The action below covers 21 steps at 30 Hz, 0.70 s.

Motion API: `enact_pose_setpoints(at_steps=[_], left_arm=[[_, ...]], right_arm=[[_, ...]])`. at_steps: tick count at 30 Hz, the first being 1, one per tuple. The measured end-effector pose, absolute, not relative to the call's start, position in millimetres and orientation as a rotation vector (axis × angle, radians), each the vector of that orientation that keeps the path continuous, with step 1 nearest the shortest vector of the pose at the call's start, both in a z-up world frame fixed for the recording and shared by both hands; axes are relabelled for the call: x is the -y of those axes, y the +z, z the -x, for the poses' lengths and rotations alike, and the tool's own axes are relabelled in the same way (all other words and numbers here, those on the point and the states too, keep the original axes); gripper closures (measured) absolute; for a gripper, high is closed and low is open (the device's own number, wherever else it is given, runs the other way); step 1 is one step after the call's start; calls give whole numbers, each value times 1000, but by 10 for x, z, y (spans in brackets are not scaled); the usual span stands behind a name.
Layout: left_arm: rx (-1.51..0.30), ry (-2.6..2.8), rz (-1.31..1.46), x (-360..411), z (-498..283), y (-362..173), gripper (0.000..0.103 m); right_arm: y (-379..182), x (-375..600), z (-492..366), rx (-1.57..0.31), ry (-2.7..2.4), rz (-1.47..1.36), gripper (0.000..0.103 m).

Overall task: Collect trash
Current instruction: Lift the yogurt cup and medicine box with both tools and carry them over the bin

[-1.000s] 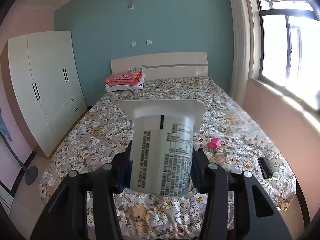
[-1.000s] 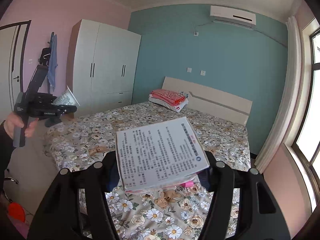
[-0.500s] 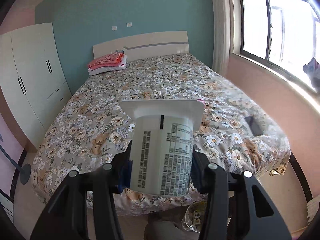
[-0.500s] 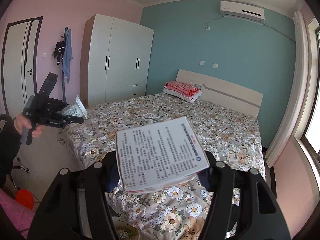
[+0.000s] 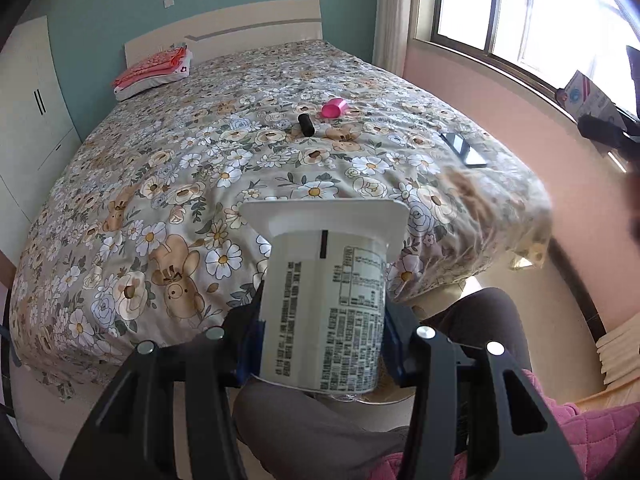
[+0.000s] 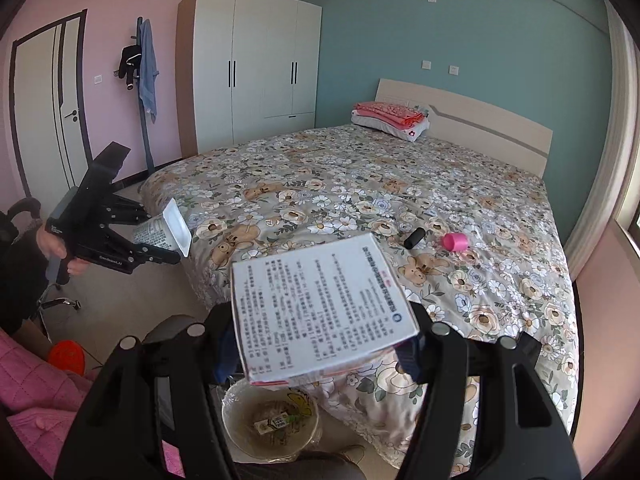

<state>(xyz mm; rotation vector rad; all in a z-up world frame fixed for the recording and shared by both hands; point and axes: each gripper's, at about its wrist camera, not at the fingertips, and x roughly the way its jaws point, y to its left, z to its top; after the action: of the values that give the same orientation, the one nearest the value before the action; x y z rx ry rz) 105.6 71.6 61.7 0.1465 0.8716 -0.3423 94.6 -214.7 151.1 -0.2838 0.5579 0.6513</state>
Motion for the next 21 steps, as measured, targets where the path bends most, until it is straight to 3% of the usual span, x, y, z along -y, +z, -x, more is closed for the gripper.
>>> enact_pose_setpoints(at_steps=[21], left_arm=[[-1296, -414, -168, -127, -1286, -1929, 52]], right_arm=[[-1472, 1621, -1160, -1109, 739, 276, 41]])
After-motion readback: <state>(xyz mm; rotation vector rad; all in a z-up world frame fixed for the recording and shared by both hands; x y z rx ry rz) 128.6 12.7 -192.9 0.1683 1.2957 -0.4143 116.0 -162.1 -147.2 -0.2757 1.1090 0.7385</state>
